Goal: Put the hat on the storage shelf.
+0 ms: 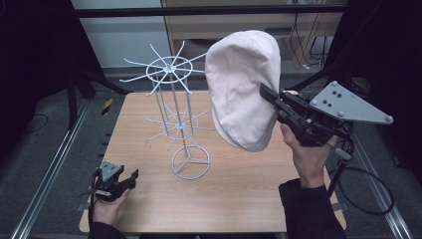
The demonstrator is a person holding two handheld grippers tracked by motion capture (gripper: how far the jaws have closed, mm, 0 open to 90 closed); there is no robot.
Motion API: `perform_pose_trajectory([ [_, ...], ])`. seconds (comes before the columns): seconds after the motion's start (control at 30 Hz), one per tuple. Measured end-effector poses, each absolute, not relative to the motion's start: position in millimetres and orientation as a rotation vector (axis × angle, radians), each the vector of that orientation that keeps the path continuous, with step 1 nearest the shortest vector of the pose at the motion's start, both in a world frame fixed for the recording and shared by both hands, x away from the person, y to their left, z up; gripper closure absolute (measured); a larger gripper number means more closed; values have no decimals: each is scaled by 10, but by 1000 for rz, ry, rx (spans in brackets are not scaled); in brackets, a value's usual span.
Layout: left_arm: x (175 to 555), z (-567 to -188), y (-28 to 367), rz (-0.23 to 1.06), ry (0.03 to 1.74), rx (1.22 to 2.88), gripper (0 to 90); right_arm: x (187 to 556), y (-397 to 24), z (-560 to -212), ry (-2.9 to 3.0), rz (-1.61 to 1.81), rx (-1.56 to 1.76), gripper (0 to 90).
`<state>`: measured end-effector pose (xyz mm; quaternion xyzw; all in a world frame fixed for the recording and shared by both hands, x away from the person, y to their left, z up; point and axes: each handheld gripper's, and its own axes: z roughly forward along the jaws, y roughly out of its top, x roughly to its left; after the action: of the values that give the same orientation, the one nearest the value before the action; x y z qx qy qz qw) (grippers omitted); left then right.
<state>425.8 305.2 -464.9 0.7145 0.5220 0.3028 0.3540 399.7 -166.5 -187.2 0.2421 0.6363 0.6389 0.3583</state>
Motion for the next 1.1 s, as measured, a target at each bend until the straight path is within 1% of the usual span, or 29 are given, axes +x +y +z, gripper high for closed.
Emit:
perform_pose_trajectory([
  [0.23, 4253, -4644, 3055, 788, 1344, 1851, 429, 4152, -1489, -1892, 1685, 1658, 617, 885],
  [0.47, 4254, -4645, 3060, 788, 1346, 1849, 432, 4279, -1360, -2090, 1759, 1629, 622, 885],
  [1.1, 4261, -4655, 3051, 786, 1345, 1861, 436, 4365, -1348, -2485, 1847, 1635, 664, 879],
])
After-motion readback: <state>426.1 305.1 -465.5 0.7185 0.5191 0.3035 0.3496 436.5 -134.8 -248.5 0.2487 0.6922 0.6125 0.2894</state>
